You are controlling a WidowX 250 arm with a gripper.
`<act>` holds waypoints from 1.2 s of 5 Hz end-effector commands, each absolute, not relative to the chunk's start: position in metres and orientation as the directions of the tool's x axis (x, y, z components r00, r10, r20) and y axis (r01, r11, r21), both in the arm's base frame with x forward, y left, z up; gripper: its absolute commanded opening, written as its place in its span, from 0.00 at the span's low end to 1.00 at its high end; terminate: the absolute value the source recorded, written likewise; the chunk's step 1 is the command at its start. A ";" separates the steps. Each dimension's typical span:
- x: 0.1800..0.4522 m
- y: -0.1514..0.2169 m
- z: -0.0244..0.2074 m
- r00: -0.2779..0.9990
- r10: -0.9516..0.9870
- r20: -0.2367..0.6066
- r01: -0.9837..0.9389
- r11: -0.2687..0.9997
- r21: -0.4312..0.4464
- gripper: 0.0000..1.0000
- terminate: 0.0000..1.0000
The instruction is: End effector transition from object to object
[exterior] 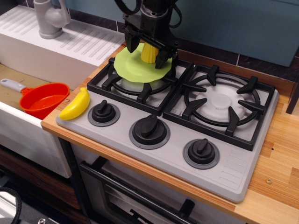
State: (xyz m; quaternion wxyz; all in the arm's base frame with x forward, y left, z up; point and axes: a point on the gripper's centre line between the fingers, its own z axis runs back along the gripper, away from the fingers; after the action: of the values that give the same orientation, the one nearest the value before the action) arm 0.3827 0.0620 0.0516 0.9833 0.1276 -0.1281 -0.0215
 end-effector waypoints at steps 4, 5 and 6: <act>0.374 0.054 0.111 0.981 -0.087 0.175 0.032 0.955 0.294 1.00 0.00; 0.367 0.056 0.121 0.982 -0.093 0.166 0.041 0.955 0.295 1.00 0.00; 0.358 0.066 0.126 0.980 -0.113 0.166 0.059 0.952 0.300 1.00 0.00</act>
State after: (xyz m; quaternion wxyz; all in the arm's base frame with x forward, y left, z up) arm 0.3538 0.0619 0.1020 0.9867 0.1421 -0.0593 -0.0524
